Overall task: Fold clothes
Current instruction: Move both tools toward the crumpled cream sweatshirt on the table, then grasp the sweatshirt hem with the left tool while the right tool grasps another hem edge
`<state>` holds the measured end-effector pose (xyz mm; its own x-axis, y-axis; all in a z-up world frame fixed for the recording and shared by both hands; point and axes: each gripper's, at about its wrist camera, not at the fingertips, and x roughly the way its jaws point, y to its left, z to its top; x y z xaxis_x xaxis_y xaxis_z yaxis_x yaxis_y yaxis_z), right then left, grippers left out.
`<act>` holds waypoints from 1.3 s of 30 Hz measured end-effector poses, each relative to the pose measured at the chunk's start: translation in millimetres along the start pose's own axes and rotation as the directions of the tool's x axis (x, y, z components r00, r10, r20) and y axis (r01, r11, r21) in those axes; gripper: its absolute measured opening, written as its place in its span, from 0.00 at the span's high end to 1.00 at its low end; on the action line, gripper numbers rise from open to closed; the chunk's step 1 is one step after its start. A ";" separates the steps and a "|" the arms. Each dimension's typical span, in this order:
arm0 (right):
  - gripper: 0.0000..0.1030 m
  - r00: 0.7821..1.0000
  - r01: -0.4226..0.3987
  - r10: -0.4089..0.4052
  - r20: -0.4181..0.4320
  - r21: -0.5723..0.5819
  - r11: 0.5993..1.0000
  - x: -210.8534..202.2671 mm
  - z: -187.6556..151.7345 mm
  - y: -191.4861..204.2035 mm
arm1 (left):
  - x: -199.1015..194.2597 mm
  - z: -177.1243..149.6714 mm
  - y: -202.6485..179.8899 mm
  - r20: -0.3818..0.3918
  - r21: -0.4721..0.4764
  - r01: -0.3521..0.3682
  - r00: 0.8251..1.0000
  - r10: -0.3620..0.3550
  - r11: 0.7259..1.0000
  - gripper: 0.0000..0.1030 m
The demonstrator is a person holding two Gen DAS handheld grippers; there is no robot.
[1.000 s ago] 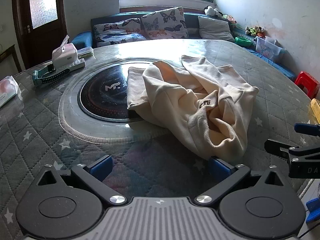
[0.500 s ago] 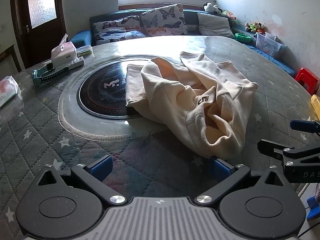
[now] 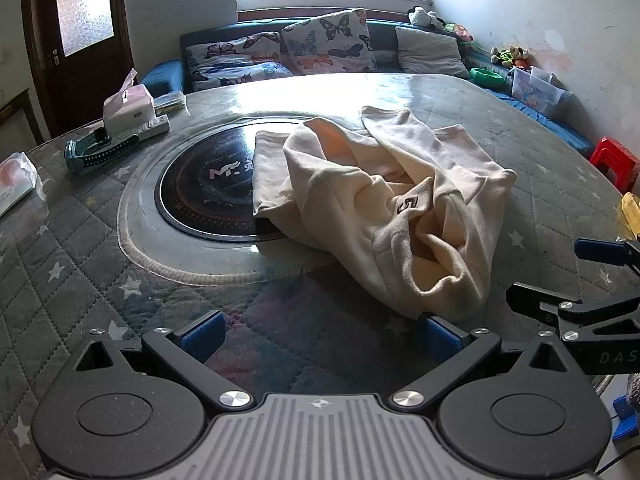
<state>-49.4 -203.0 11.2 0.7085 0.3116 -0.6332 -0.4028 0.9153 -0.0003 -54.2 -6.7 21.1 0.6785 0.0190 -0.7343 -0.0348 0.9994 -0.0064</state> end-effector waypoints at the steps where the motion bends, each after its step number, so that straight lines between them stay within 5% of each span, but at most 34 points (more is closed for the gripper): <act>1: 0.00 1.000 0.000 0.000 -0.001 -0.002 1.000 0.6 0.7 0.5 | -0.1 0.4 0.2 0.000 0.000 0.000 1.000 0.000 1.000 0.00; 21: 0.01 0.999 -0.050 0.051 0.016 -0.038 0.998 2.0 24.4 7.4 | -0.3 22.8 14.9 0.024 -0.019 -0.006 1.000 0.006 1.000 0.00; 31: 0.11 0.997 -0.078 0.079 0.006 -0.048 0.996 13.3 47.6 4.0 | 2.7 43.4 16.3 0.054 -0.011 0.006 0.998 -0.006 1.000 0.01; 39: 0.25 0.996 -0.089 0.089 -0.003 -0.052 0.995 34.4 75.7 -6.4 | 18.6 75.7 20.2 0.088 -0.017 -0.006 0.996 0.008 1.000 0.18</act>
<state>21.4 -178.8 48.0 0.6681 0.3906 -0.6333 -0.4937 0.8695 0.0155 13.3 16.1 58.7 0.7401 0.0294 -0.6719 -0.0517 0.9986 -0.0133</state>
